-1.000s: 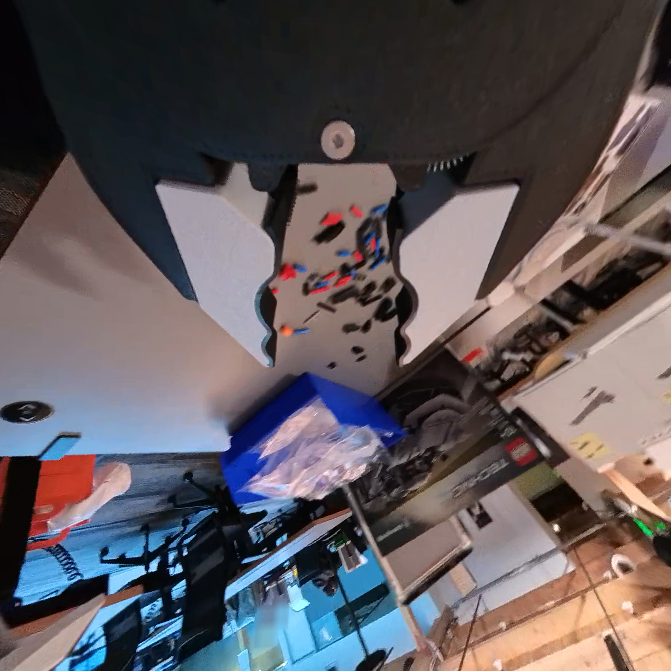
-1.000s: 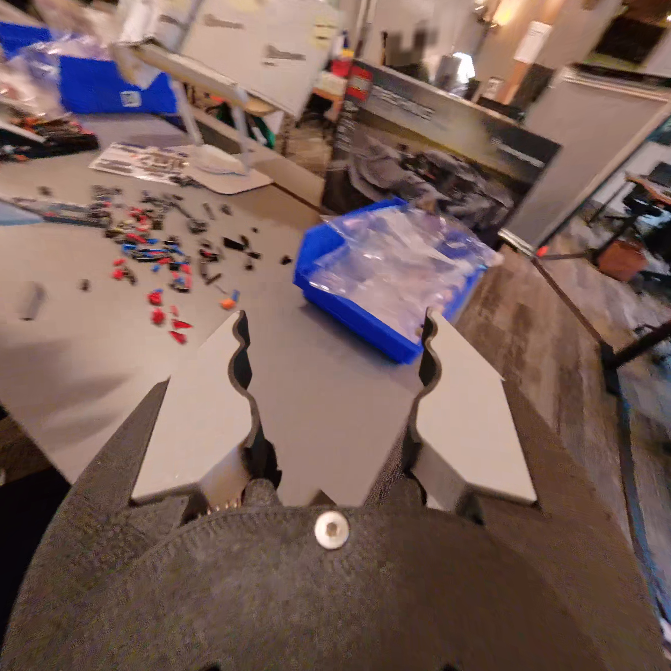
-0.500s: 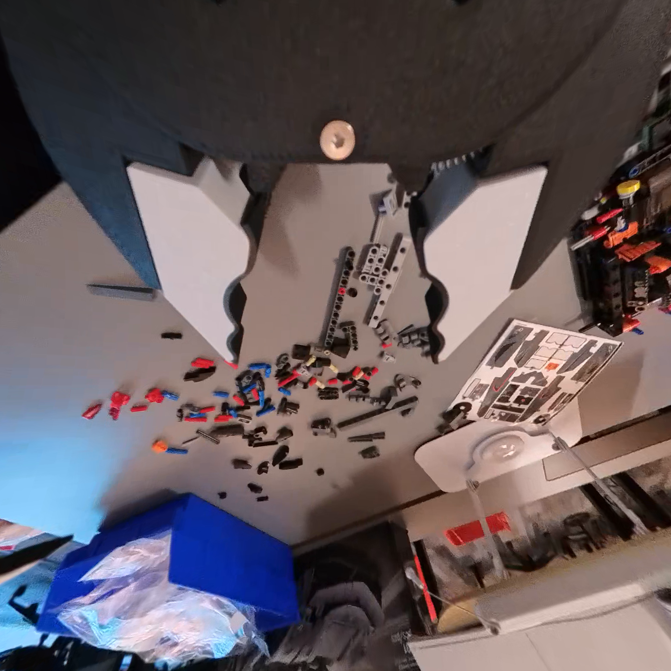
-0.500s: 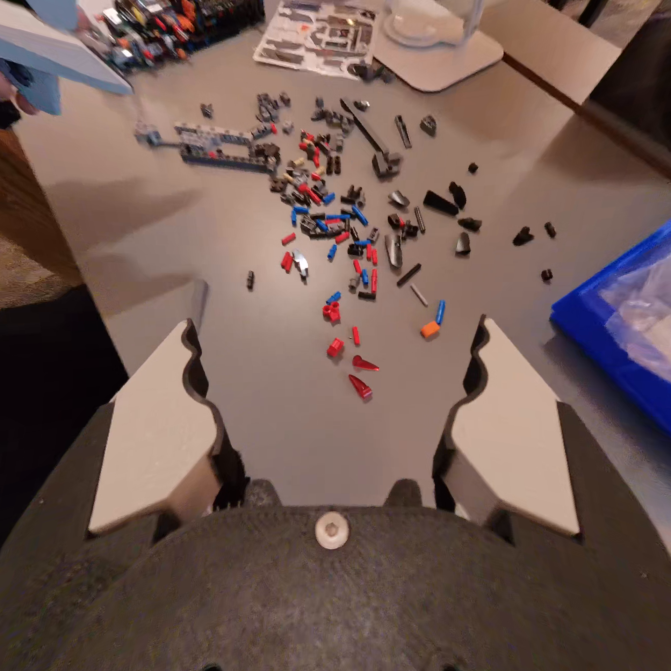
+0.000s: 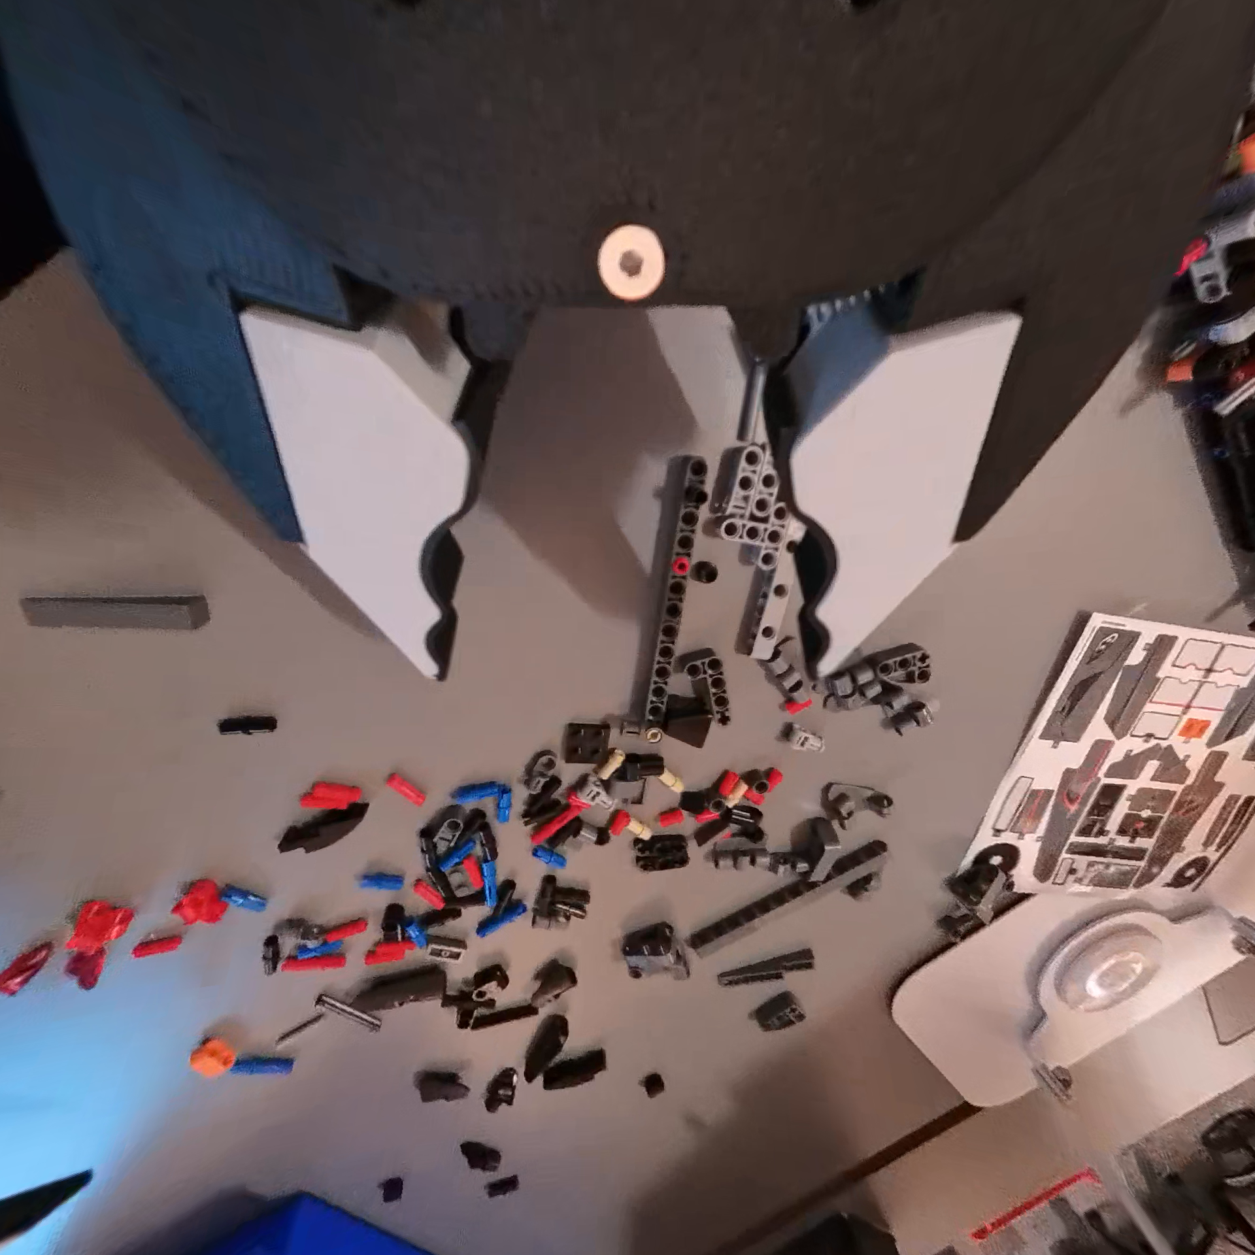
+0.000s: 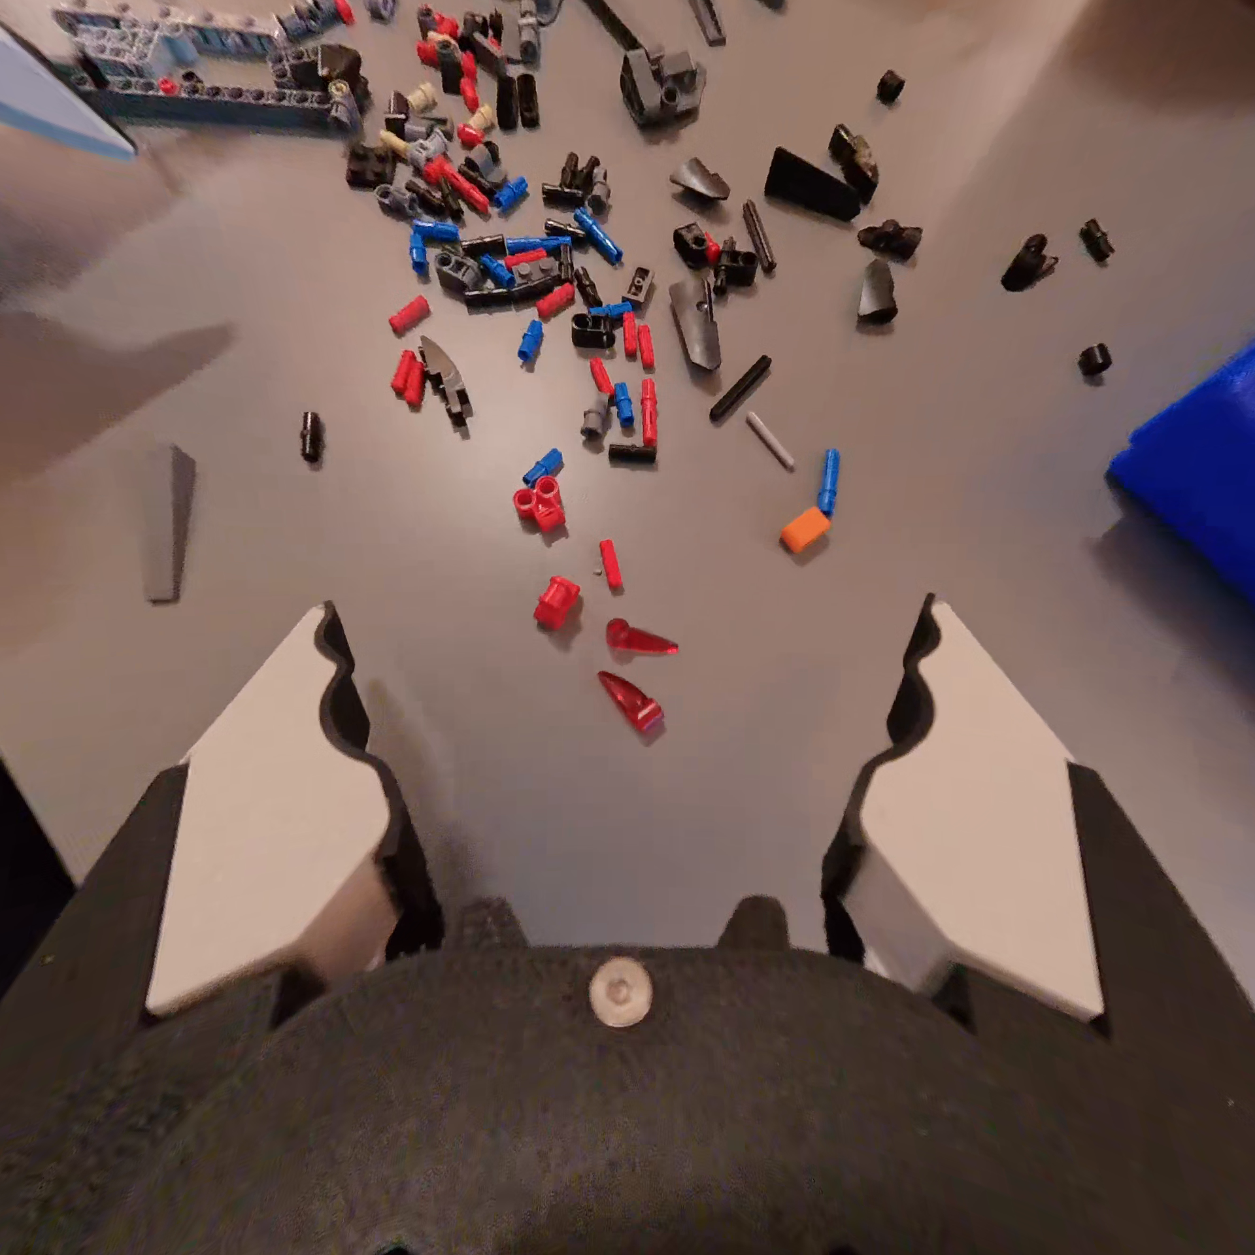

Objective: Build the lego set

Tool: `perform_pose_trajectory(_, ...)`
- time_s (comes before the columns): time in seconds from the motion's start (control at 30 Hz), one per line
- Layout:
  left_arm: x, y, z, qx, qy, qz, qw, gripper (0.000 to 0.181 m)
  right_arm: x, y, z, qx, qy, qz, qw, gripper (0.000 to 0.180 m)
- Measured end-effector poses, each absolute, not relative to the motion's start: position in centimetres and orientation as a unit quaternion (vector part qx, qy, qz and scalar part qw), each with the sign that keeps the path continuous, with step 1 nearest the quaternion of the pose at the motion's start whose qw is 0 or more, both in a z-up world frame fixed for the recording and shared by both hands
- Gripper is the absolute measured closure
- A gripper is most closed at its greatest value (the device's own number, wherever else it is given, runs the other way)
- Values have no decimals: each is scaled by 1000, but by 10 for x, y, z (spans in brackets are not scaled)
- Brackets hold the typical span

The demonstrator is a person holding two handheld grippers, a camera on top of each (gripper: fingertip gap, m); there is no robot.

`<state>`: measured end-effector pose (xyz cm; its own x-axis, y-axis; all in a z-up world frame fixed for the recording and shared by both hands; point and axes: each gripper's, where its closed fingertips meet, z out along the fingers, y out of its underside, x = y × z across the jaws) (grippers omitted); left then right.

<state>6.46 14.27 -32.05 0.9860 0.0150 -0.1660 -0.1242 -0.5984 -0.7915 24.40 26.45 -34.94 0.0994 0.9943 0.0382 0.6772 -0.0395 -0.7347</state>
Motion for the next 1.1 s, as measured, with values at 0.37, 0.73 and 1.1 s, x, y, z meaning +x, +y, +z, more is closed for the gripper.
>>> perform_pose_trajectory(0.37,60,155,-355,-909,41,93,405,111,225,275,-372,-706,-605,246,276,32)
perform_pose_trajectory(0.73,37,154,-355,-905,0,168,391,141,226,285,-363,-707,-593,224,314,51)
perform_pose_trajectory(1.1,31,162,-343,-900,-22,183,395,154,227,283,-368,-693,-613,258,278,52)
